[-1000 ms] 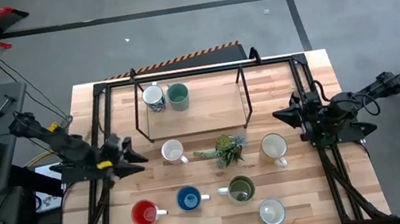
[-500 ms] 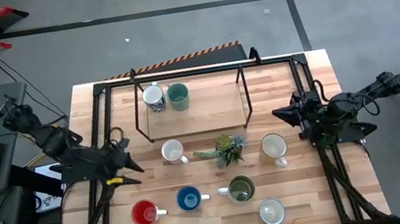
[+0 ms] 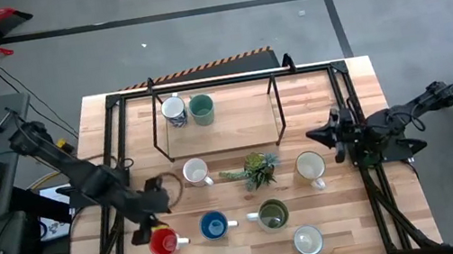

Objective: Place coffee mugs
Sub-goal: Put the red mug on the shelf

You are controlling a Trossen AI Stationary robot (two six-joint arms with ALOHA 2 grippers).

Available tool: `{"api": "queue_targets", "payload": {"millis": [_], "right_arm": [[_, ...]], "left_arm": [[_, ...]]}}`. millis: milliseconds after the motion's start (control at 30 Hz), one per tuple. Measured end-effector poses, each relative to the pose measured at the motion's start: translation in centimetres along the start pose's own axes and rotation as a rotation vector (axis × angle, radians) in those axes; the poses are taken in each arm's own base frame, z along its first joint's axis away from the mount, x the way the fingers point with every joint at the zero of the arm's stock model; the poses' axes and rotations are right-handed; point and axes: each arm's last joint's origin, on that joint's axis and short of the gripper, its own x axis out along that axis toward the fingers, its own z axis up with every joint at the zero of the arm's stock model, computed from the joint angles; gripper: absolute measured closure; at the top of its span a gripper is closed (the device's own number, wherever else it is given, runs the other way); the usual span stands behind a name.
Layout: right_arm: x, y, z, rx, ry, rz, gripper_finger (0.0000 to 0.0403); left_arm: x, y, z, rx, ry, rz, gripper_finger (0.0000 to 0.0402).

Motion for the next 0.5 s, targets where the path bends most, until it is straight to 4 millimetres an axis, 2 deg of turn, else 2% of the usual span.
{"api": "queue_targets", "payload": {"millis": [167, 500], "right_arm": [[0.0, -0.1, -0.4, -0.003, 0.043, 0.011, 0.0402], [0.0, 0.1, -0.5, -0.007, 0.088, 0.080, 0.0402]], "left_arm": [[2.7, -0.6, -0.4, 0.010, 0.149, 0.024, 0.0229], [6.1, -1.3, -1.2, -0.028, 0.295, 0.112, 0.0229]]}}
